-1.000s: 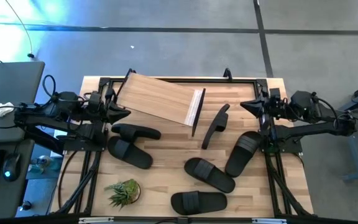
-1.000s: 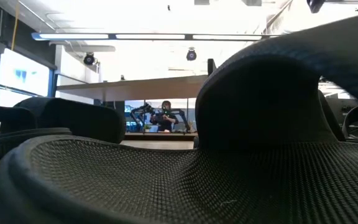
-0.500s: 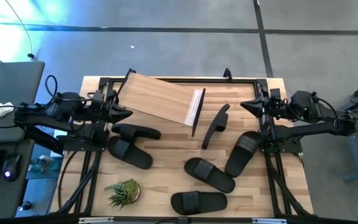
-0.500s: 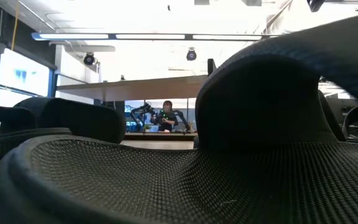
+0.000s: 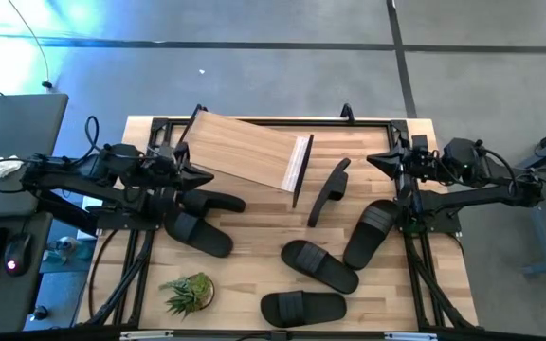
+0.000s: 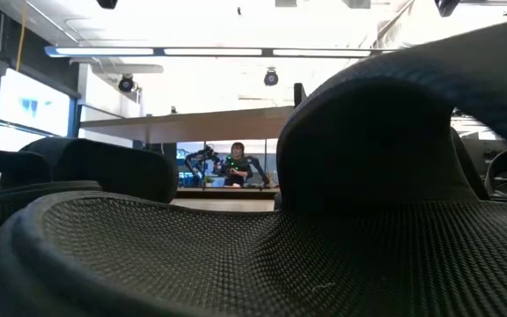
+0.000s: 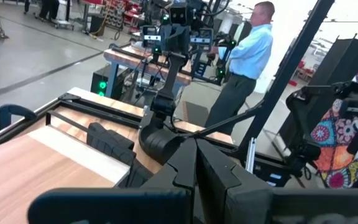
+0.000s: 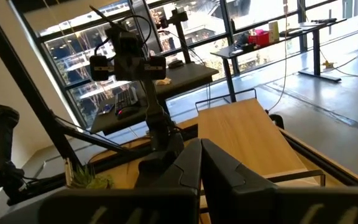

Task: Pick and place slides into the shelf
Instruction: Adjust the shelf

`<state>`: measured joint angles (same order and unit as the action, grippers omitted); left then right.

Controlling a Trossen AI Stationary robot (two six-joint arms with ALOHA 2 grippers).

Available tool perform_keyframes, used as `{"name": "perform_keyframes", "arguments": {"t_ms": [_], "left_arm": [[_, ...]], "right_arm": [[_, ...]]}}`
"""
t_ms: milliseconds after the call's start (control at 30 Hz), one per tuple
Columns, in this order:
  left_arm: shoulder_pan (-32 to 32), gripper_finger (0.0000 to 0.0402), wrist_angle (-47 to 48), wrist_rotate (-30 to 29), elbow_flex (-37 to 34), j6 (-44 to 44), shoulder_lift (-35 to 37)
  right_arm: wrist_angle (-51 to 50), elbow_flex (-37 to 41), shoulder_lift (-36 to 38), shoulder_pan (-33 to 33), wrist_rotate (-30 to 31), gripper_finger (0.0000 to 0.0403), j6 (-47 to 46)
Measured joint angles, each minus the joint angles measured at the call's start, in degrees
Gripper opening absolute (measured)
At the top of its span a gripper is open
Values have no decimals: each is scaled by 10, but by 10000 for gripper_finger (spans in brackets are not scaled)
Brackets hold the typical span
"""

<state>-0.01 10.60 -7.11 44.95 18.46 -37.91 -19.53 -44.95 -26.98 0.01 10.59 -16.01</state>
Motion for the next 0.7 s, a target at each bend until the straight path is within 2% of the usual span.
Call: {"name": "perform_keyframes", "arguments": {"t_ms": [367, 467, 533, 600, 700], "left_arm": [[0, 1, -1, 1, 0, 0, -17], [0, 1, 0, 13, 0, 0, -18], [0, 1, -1, 13, 0, 0, -17], [0, 1, -1, 13, 0, 0, -17], [0, 1, -1, 13, 0, 0, -17]], "right_arm": [[5, 0, 0, 0, 0, 0, -2], [12, 0, 0, 0, 0, 0, -48], [53, 0, -4, 0, 6, 0, -98], [122, 0, -9, 0, -7, 0, -110], [216, 0, -16, 0, -91, 0, -43]]}}
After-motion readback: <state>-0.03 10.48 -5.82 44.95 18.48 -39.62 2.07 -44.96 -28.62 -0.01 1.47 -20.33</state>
